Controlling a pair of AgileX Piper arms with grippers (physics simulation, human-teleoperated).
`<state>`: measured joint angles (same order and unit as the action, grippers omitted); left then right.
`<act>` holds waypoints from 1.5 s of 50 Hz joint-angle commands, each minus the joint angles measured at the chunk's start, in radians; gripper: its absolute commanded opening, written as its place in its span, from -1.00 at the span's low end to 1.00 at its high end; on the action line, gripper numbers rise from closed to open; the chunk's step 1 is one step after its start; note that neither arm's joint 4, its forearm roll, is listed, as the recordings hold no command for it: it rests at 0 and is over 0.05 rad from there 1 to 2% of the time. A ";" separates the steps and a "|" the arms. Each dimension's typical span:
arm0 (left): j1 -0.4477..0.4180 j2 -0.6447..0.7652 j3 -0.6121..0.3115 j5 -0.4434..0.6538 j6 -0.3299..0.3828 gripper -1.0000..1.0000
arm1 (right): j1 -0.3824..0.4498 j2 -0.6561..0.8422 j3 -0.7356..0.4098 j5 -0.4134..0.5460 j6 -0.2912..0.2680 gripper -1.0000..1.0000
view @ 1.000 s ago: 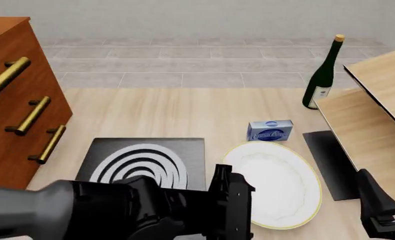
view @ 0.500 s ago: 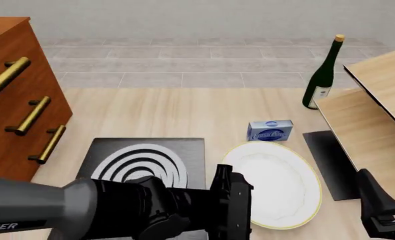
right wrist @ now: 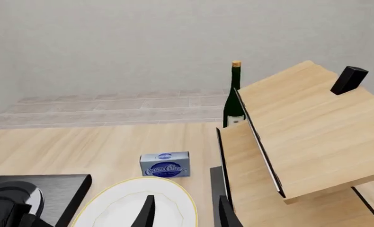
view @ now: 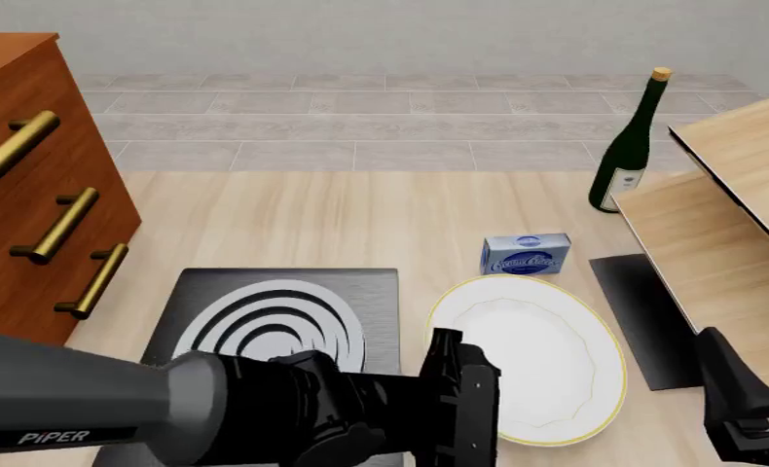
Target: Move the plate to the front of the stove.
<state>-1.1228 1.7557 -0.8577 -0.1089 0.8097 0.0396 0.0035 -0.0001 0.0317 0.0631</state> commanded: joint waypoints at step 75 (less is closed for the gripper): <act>0.031 0.188 -0.050 -0.123 0.027 1.00 | 0.004 0.018 0.000 -0.026 0.017 1.00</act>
<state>-1.0936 1.9269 -0.9019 -0.2240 0.8377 0.0435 0.0192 -0.0001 0.0090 0.0780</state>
